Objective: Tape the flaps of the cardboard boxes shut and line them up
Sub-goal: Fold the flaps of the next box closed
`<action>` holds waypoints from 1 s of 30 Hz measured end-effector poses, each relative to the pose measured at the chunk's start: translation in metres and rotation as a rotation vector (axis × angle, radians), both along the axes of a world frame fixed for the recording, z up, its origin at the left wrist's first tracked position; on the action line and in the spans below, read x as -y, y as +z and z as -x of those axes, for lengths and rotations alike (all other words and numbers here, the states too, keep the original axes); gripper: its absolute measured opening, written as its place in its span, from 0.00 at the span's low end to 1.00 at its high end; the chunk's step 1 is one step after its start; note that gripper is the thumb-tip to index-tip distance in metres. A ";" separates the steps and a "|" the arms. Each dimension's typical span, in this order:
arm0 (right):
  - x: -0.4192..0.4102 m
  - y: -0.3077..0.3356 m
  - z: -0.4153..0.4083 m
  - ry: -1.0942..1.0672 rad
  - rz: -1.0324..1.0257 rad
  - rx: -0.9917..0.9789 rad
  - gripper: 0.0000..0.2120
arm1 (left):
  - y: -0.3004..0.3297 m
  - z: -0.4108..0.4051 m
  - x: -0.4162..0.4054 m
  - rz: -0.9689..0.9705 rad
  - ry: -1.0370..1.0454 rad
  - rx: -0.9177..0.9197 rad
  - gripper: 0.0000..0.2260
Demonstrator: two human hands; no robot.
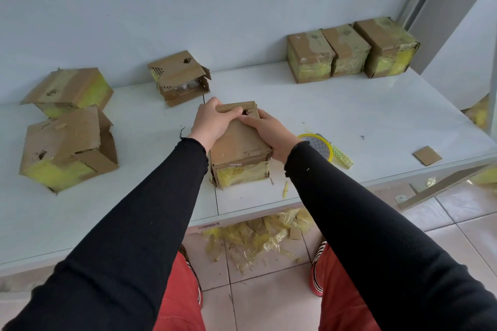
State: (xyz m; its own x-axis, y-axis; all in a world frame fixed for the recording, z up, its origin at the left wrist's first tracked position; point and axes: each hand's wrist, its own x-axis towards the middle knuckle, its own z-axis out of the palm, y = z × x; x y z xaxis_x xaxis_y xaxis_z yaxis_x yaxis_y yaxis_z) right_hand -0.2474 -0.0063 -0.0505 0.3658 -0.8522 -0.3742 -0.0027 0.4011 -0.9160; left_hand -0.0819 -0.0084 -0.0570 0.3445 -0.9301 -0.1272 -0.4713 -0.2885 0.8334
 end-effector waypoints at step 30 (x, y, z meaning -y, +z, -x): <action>-0.052 0.002 0.013 0.014 0.188 -0.058 0.22 | 0.001 0.020 -0.092 -0.024 0.165 -0.507 0.21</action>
